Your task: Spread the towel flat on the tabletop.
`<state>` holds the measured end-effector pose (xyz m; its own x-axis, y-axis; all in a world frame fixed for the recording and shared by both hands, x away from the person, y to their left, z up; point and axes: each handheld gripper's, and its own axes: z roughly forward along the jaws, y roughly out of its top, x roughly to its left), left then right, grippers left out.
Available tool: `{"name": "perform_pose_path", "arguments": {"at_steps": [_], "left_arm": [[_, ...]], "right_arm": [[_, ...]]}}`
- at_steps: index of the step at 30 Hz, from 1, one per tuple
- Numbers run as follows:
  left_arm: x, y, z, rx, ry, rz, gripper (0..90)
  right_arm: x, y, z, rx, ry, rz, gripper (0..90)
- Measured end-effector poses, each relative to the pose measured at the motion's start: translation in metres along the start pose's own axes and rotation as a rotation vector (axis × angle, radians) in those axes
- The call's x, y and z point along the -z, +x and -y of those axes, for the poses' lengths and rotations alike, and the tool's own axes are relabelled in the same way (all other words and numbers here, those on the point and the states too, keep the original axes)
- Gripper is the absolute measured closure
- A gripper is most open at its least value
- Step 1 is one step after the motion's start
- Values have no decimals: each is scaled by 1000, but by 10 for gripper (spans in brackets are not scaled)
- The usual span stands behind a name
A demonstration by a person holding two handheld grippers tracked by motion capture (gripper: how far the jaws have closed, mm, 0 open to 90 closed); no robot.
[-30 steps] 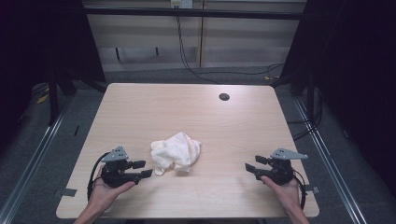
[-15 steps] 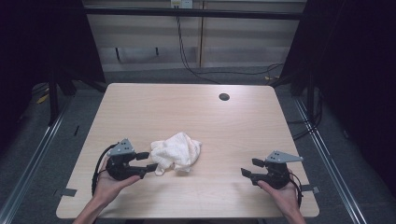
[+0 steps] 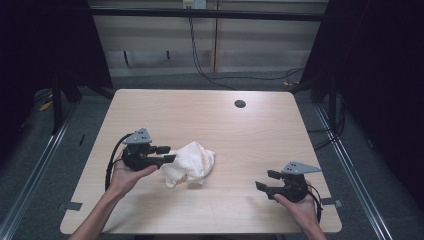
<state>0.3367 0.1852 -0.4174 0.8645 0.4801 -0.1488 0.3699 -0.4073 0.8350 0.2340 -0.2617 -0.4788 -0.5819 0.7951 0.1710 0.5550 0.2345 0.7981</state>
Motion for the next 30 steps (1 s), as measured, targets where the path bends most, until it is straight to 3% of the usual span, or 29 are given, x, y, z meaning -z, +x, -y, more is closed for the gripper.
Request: {"name": "perform_pose_path", "arguments": {"at_steps": [3,5,7,8,11,14,20,23,27,30], "left_arm": [[-7,4,-1,12,-2,-8,613],[-13,6,4,20,6,-9,592],[-25,9,18,45,14,20,576],[-35,10,23,21,95,-7,527],[-38,13,26,40,75,18,516],[-42,13,26,15,94,20,541],[-54,14,34,3,143,17,573],[-65,16,40,24,168,8,567],[-74,16,44,9,215,13,569],[-73,16,45,1,233,23,653]], "right_arm": [[-1,0,0,-4,-4,-17,319],[0,3,-1,3,-8,6,319],[1,3,-1,4,-16,1,320],[-1,3,0,5,-1,-5,320],[-3,3,1,12,13,-16,320],[-6,3,1,22,24,-28,319],[-8,5,2,33,40,-35,319],[-8,5,3,33,42,-36,319],[-9,5,3,32,49,-29,318],[-11,5,3,21,56,-27,295]]}}
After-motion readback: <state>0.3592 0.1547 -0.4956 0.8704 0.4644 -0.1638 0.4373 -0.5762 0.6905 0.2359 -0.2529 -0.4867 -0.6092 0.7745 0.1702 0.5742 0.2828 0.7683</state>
